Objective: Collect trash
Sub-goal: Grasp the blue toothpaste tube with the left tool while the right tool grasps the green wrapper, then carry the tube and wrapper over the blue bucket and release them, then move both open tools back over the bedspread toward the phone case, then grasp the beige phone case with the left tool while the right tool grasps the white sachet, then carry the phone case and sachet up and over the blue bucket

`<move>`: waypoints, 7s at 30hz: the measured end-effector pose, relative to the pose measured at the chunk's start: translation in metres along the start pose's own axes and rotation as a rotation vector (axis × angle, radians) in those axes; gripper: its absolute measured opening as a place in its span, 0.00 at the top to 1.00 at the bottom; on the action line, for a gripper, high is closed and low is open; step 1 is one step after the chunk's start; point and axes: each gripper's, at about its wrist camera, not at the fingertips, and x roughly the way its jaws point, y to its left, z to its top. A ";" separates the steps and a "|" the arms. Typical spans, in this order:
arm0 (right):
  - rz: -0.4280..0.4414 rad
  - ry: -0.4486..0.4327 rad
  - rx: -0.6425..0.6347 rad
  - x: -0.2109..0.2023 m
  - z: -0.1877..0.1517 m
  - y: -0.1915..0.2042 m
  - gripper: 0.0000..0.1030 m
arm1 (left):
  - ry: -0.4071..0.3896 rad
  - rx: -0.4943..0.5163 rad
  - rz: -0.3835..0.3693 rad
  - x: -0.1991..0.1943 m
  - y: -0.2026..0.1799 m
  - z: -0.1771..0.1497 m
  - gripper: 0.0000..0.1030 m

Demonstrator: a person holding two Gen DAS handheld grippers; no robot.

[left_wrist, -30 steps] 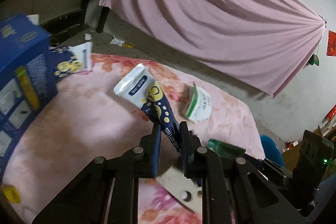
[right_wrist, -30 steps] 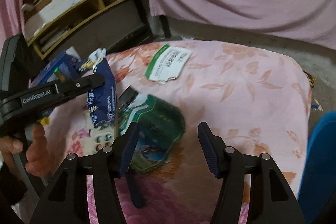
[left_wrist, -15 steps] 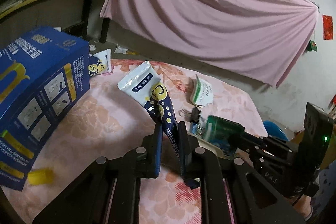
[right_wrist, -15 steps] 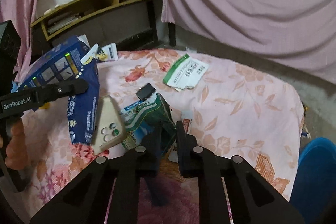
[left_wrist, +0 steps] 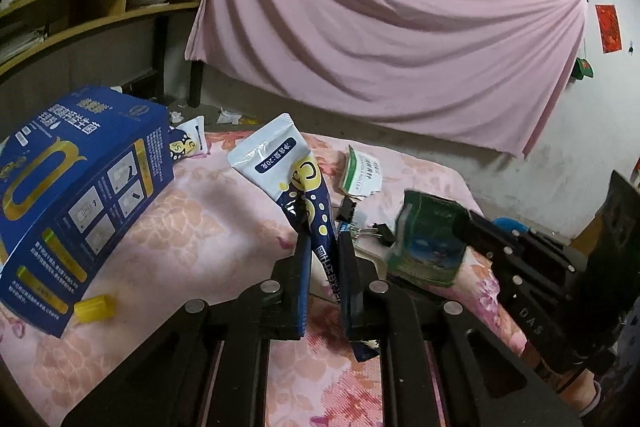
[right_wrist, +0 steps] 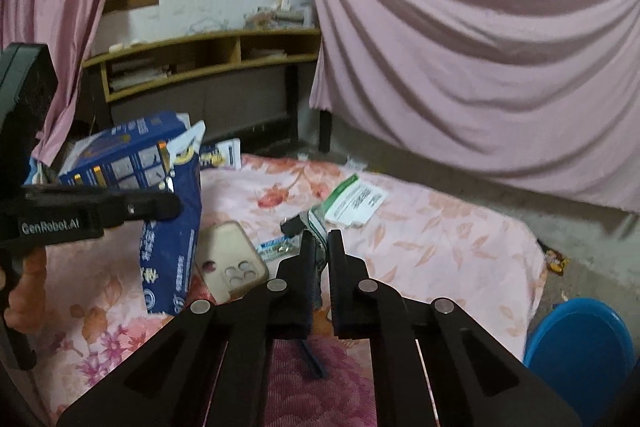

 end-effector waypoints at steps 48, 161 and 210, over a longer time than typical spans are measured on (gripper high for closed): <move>-0.570 -0.316 0.436 -0.177 -0.056 -0.190 0.96 | -0.008 0.382 -0.369 0.071 -0.279 0.014 0.90; -0.009 0.380 0.196 0.077 -0.013 -0.039 0.61 | 0.251 0.083 -0.015 0.075 0.030 -0.002 0.91; -0.415 -0.527 0.261 -0.138 0.000 -0.097 0.89 | -0.372 0.270 -0.115 -0.017 -0.156 0.056 0.99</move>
